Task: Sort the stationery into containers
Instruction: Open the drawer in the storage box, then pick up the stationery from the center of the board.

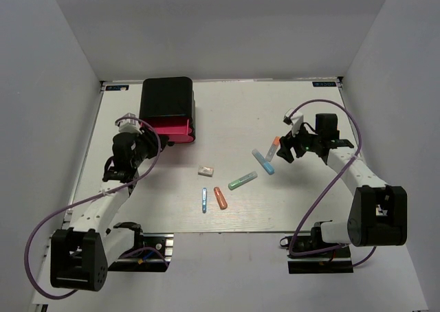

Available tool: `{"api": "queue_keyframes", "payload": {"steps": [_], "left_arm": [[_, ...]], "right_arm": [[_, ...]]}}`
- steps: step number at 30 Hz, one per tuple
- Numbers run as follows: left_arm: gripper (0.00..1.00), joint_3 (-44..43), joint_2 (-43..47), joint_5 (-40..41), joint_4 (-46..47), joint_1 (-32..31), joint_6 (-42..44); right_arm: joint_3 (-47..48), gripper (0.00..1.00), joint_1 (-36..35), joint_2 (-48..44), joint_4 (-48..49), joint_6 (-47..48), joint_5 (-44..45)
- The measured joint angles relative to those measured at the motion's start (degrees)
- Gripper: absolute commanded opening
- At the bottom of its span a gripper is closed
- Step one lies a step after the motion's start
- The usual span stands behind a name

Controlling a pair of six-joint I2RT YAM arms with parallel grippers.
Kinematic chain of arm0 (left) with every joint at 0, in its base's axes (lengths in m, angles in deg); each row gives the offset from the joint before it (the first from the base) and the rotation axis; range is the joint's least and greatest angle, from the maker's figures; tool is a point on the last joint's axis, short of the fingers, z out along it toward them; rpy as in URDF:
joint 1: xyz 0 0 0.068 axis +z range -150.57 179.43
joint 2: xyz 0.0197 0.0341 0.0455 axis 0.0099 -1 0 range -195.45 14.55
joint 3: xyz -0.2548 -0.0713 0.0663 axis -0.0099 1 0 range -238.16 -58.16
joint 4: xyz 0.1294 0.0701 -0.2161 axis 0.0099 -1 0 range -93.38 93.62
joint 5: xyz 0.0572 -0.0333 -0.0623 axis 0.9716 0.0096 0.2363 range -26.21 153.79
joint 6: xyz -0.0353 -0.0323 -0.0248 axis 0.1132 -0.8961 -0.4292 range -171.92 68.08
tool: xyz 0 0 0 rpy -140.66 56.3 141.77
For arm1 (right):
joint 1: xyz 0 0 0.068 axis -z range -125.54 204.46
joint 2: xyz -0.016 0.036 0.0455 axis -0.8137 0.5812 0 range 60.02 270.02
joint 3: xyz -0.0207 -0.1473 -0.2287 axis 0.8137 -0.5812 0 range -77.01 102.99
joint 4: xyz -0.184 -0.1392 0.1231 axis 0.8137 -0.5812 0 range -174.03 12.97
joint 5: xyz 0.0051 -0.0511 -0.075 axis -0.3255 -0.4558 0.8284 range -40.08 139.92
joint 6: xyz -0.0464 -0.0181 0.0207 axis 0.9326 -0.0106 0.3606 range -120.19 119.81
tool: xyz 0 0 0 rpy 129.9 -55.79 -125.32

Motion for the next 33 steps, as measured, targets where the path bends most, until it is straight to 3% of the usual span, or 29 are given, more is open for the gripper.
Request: {"api": "queue_keyframes", "payload": {"steps": [1,2,3,5,7,17,25,33], "left_arm": [[0.36,0.7,1.2,0.0,-0.6,0.0,0.0],[0.55,1.0,1.9,-0.2,-1.0,0.0,0.0],[0.63,1.5,2.6,-0.2,-1.4,0.0,0.4],[0.75,1.9,3.2,-0.4,-2.1,0.0,0.4],[0.79,2.1,3.3,-0.4,-2.7,0.0,0.5],[0.84,2.1,8.2,-0.3,-8.1,0.0,1.7],[0.88,2.1,20.2,0.5,-17.7,0.0,3.9],[0.88,2.1,28.5,2.0,-26.2,0.0,4.2]], "right_arm": [[0.0,0.78,0.0,0.1,0.1,0.4,-0.2],[0.0,0.79,0.0,0.2,0.1,0.8,-0.4],[0.0,0.79,0.0,0.4,0.1,1.2,-0.5],[0.0,0.74,-0.1,1.1,0.2,2.2,-0.9],[0.0,0.66,-0.4,2.2,0.4,3.3,-1.1],[2.8,0.63,-8.5,12.0,0.2,4.2,2.9],[9.3,0.61,-17.2,20.0,1.7,-3.1,14.1],[11.8,0.58,-20.2,25.0,1.9,-8.1,23.4]]}}
